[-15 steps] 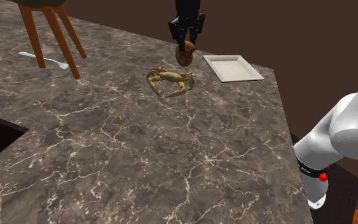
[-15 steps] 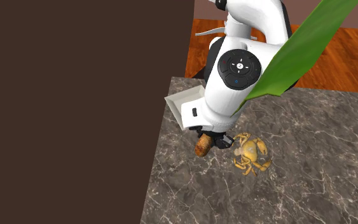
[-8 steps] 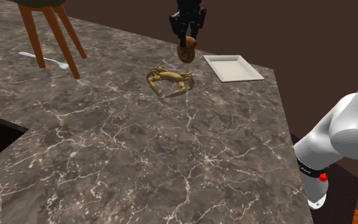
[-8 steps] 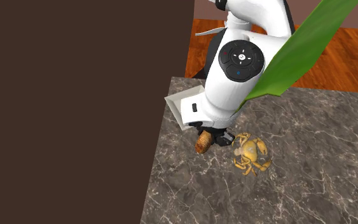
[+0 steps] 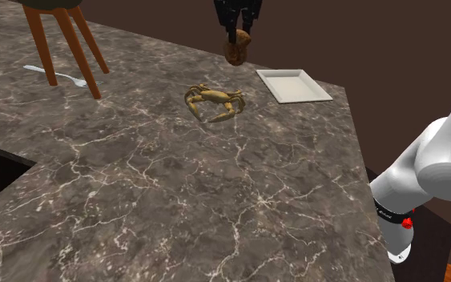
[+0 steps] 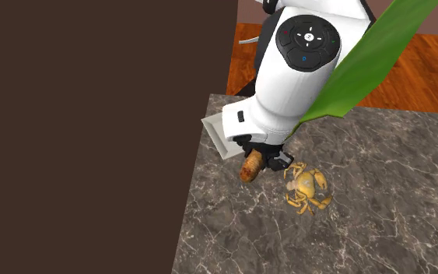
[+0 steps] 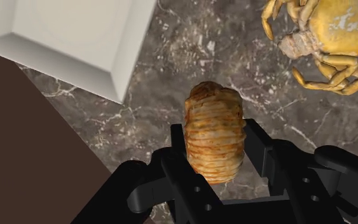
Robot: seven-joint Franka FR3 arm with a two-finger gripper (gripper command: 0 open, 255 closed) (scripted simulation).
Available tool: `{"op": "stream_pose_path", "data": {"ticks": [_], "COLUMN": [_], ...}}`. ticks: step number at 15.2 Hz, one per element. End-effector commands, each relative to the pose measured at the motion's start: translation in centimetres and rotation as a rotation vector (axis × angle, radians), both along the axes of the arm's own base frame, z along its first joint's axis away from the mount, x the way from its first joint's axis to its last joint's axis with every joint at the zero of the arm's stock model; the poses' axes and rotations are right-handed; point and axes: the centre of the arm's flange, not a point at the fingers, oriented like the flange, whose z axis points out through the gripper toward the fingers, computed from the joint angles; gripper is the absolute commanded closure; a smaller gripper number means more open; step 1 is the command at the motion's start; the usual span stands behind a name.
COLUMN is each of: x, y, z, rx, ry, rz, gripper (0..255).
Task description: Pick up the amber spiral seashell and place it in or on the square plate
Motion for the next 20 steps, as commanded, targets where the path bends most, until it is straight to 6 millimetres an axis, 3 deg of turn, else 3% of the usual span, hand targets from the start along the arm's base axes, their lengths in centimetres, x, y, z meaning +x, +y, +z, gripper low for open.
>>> {"op": "stream_pose_path", "data": {"ticks": [1, 6, 20], "x": [0.0, -0.1, -12.8], "y": [-0.1, -0.1, -13.2], "z": [1.0, 3.2, 6.0], "rx": [0.0, 0.0, 0.0], "ry": [0.0, 0.0, 0.0], "rz": [0.0, 0.0, 0.0], "gripper": [255, 255, 255]}}
